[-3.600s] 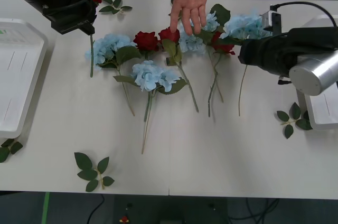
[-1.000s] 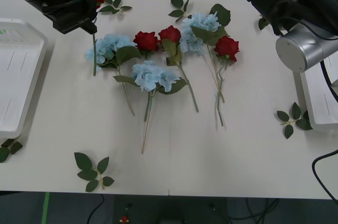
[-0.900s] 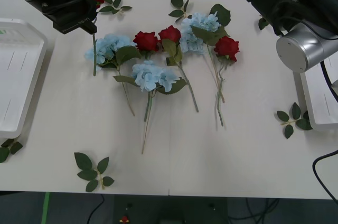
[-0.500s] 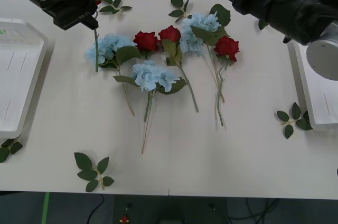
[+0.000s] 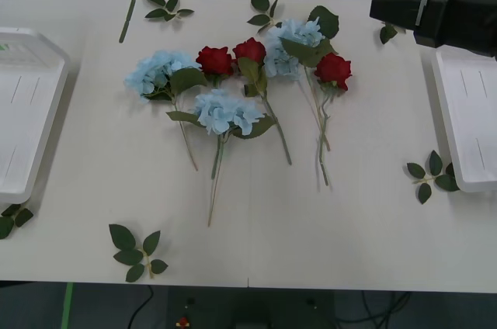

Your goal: Place the red flowers into the right box and the blue flowers into the left box. If a person shows an open palm, hand one flower to the person first, then continue sorting.

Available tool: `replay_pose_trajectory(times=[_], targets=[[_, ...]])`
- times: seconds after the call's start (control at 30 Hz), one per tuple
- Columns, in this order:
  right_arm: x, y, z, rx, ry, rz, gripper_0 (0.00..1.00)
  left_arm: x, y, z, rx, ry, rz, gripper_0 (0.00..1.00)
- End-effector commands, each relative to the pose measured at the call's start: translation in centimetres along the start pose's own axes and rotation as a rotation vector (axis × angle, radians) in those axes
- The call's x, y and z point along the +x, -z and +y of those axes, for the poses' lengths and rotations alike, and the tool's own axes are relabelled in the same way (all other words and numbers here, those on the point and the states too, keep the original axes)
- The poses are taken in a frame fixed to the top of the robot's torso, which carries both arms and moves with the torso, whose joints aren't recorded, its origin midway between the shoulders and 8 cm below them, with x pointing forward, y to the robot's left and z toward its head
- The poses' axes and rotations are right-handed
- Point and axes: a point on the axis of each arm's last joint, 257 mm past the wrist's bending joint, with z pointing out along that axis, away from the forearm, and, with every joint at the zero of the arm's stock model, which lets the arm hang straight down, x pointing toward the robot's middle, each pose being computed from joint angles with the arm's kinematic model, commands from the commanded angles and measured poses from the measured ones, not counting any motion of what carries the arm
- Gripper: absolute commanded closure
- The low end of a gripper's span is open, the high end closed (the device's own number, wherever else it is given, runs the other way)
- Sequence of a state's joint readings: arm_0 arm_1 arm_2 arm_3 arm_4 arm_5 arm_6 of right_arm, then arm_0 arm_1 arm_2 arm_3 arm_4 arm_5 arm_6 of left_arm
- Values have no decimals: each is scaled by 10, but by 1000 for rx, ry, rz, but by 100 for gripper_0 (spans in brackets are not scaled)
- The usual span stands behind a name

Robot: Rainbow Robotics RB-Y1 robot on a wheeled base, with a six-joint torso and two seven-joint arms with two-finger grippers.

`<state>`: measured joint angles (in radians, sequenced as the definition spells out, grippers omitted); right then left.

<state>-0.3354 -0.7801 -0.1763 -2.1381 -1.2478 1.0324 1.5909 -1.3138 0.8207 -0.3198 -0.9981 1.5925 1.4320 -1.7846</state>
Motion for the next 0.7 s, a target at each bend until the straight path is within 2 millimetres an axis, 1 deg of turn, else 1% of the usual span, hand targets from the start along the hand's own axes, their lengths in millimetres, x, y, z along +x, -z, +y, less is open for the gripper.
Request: replay_pose_trajectory(times=[0.03,0.13,0.17,0.23,0.27,0.4,0.5,0.6,0.7], targets=[[2,20,18,-70,117,-10,0,-15,8,-59,170,-215,-147,100],[6,27,38,-188,87,-25,0,-6,0,-93,272,-317,-255,100],[6,28,40,-207,83,-29,0,-4,-1,-97,285,-332,-279,100],[8,32,49,-268,69,-43,0,9,-10,-117,316,-395,-364,100],[9,33,51,-282,66,-45,0,12,-12,-122,320,-407,-386,100],[12,40,64,-359,52,-69,0,38,-29,-154,367,-416,-488,100],[15,41,70,-387,56,-74,0,50,-39,-168,376,-424,-509,100],[19,38,74,-401,50,-76,0,61,-56,-180,388,-428,-489,100],[18,36,74,-397,89,-86,0,66,-70,-188,400,-421,-475,100]])
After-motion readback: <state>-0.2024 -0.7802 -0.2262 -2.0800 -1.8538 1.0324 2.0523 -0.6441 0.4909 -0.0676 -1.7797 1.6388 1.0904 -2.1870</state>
